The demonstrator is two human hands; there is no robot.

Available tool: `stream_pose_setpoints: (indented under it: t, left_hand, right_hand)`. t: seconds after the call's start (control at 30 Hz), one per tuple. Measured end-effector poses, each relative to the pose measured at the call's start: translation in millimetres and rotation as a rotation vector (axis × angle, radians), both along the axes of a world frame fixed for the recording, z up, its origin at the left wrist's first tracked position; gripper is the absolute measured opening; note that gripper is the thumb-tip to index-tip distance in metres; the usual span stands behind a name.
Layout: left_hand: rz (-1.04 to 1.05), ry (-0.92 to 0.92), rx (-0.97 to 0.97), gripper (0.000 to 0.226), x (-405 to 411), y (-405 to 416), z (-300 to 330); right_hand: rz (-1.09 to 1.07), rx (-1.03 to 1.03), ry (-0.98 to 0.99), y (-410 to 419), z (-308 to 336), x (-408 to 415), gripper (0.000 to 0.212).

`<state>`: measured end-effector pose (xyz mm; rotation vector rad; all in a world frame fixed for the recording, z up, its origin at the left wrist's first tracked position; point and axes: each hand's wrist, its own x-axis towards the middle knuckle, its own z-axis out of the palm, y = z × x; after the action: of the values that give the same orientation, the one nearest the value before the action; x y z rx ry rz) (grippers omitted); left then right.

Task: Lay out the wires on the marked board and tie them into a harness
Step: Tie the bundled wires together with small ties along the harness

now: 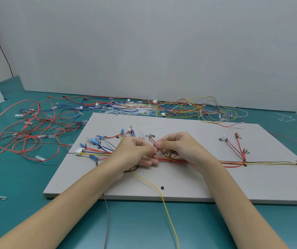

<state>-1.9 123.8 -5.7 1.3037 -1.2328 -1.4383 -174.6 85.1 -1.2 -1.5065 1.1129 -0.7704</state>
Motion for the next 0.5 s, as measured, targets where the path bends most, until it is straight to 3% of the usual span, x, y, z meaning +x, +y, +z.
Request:
stream_pose_setpoints:
  t: [0.5]
  left_hand:
    - [0.011,-0.005,0.010,0.010,-0.1,0.5,0.5]
  right_hand:
    - [0.023,-0.003,-0.026,1.2,1.3,-1.5,0.015]
